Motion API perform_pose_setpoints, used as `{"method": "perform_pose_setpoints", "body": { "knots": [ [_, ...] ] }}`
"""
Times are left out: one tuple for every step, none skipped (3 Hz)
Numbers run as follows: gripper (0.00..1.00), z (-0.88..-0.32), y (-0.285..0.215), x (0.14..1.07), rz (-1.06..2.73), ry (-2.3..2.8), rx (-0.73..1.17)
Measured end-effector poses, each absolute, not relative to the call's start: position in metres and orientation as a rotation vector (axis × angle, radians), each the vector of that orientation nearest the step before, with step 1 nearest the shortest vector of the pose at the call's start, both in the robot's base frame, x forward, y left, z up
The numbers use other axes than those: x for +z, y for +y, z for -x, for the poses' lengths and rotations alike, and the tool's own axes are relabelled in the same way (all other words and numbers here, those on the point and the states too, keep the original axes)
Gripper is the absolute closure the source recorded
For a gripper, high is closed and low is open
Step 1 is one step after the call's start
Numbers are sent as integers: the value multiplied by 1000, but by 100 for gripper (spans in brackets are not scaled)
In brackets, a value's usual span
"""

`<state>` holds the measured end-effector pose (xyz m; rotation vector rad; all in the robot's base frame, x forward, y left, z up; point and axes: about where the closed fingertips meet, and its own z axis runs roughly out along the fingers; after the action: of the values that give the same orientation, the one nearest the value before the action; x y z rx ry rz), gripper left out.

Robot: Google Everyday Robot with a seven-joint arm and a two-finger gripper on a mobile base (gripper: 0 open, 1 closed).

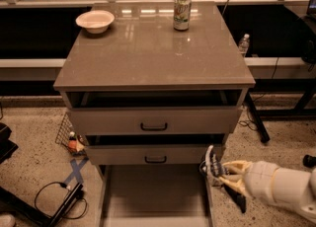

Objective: Place blue chip bag into bottom drawer

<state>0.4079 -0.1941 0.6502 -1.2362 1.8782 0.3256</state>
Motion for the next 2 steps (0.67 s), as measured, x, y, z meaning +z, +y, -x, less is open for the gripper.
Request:
{"method": "perform_pose_setpoints", "body": {
  "knots": [
    [100,-421,-177,588,1232,1831,389],
    [100,-453,-170,528,1279,1751,368]
  ]
}}
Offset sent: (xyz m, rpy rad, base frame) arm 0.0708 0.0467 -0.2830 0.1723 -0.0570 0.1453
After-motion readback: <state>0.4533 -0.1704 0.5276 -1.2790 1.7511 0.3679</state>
